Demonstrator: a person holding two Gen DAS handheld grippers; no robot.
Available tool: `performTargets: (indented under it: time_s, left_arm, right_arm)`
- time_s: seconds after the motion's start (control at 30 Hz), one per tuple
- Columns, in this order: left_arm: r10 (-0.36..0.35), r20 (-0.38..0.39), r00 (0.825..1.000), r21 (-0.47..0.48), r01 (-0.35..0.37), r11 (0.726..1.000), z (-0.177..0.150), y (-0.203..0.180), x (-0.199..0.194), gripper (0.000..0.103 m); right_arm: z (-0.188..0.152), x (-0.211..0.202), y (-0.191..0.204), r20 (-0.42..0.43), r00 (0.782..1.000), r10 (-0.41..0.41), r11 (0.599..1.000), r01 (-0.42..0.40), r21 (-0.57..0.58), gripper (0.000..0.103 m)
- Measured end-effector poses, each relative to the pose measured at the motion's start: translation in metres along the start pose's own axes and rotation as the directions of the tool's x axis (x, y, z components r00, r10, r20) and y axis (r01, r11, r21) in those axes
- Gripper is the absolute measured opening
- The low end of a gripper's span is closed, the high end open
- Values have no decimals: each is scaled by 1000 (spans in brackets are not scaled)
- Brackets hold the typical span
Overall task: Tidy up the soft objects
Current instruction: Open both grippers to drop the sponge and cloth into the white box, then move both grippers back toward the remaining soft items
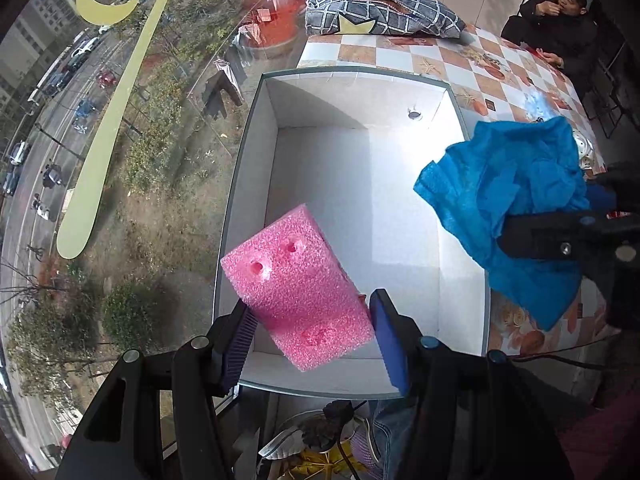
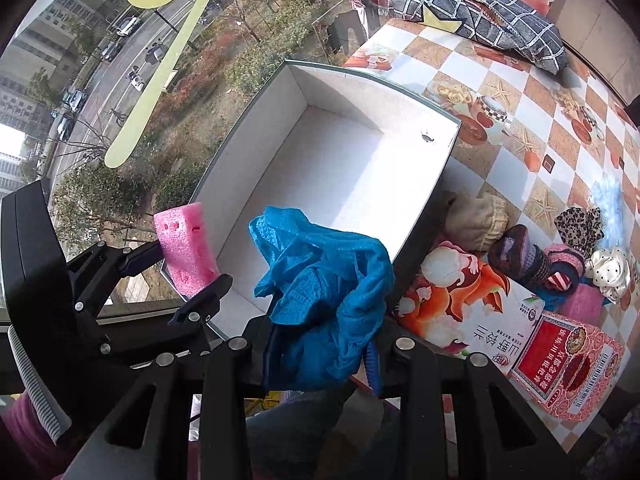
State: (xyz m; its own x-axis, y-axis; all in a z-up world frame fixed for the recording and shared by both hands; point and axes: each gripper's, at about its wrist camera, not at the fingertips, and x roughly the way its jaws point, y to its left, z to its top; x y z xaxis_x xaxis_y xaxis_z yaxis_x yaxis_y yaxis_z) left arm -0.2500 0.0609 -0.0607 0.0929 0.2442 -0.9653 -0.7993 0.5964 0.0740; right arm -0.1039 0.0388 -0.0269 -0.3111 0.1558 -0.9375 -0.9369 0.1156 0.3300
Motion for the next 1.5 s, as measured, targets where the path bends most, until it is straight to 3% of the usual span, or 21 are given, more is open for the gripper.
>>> performTargets:
  time_s: [0.37, 0.43, 0.47, 0.53, 0.6, 0.63, 0.67, 0.7, 0.73, 0.93, 1.33, 1.5]
  left_arm:
    - [-2, 10, 1000, -25, 2, 1000, 1, 6, 4, 62]
    - [-2, 18, 1000, -22, 3, 1000, 1, 5, 4, 67]
    - [-2, 20, 1000, -26, 2, 1000, 0, 5, 3, 75]
    - [-22, 40, 999, -41, 24, 999, -1, 7, 1, 81]
    - [-48, 52, 997, -56, 51, 997, 0, 8, -1, 88]
    - [-59, 53, 997, -63, 62, 996, 0, 9, -1, 90]
    - [-72, 52, 996, -67, 76, 995, 0, 9, -1, 93]
    - [-85, 41, 996, -70, 88, 994, 1, 10, 0, 101]
    - [-100, 34, 994, -75, 102, 992, 1, 10, 1, 102]
    - [-178, 29, 984, -88, 180, 980, 1, 8, 3, 103]
    - [-211, 22, 977, -76, 212, 974, 5, 6, -5, 103]
    - [-191, 21, 981, -36, 191, 981, 11, -1, -10, 103]
  right_arm:
    - [7, 9, 5, -13, 1000, 23, 1000, -23, 13, 35]
    - [8, 8, 6, -7, 1000, 25, 1000, -25, 9, 35]
    - [8, 8, 7, -5, 1000, 29, 1000, -29, 9, 35]
    - [10, 6, 7, 5, 1000, 25, 1000, -25, 11, 52]
    - [10, 4, 7, 12, 1000, 18, 1000, -18, 12, 55]
    - [10, 3, 6, 11, 1000, 15, 1000, -15, 16, 63]
    - [10, 3, 5, 11, 1000, 13, 1000, -13, 24, 75]
    - [10, 2, 4, 15, 1000, 14, 999, -14, 33, 100]
    - [9, 0, 2, 25, 999, 21, 999, -22, 42, 103]
    - [6, -5, -9, 29, 999, 13, 996, -16, 85, 103]
    - [-4, -16, -20, 54, 998, 21, 990, -28, 137, 103]
    - [-9, -24, -30, 81, 997, 20, 984, -34, 177, 103]
